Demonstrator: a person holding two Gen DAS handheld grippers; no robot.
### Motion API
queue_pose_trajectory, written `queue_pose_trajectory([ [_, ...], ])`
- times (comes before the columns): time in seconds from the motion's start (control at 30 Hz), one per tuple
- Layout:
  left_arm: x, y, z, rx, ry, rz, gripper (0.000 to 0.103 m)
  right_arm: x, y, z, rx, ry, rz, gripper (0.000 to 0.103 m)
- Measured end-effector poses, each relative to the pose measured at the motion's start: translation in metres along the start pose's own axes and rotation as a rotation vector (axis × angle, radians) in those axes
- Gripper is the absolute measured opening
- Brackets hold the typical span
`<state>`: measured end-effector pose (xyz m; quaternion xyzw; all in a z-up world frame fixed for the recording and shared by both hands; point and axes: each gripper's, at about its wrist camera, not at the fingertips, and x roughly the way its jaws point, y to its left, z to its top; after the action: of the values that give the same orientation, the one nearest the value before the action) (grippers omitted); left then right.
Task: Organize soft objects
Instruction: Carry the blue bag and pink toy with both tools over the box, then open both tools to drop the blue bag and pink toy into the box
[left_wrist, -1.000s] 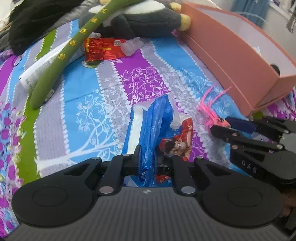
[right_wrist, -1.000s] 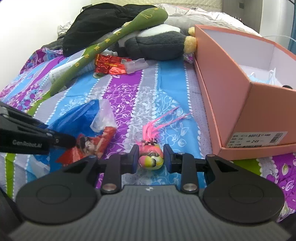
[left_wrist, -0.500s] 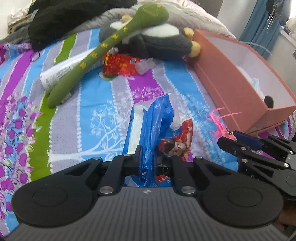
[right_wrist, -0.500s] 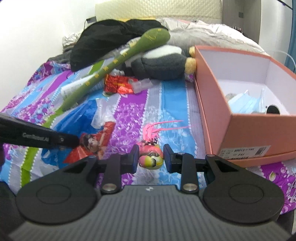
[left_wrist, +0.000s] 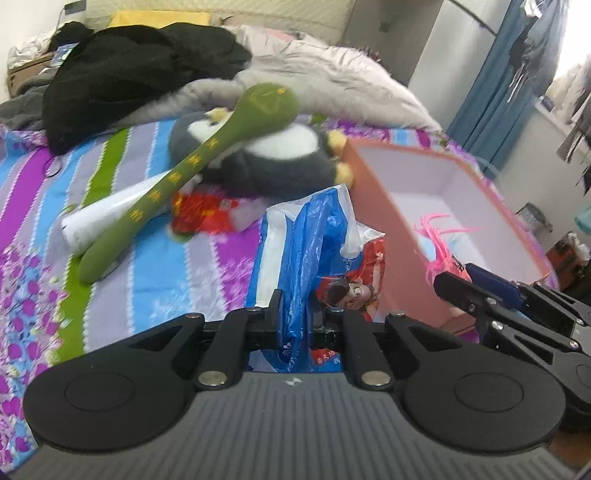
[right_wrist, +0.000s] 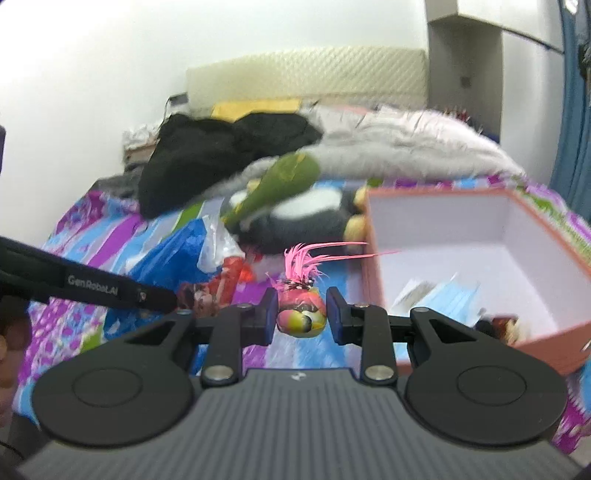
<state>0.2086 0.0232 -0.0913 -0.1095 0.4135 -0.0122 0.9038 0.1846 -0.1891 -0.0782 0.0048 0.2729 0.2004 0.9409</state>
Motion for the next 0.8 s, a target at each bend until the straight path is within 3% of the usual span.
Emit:
queue_pose_trajectory([
  [0.43,0.004,-0.079,0.069,0.092,-0.076,-0.088,0.013,-0.012,-0.062,0.067,-0.014,-0.121,-0.136,0.032],
  [0.8,0.051,-0.141,0.108,0.143,-0.027,-0.157,0.013,0.023,-0.126,0.077,0.007,0.034,-0.199,0.032],
])
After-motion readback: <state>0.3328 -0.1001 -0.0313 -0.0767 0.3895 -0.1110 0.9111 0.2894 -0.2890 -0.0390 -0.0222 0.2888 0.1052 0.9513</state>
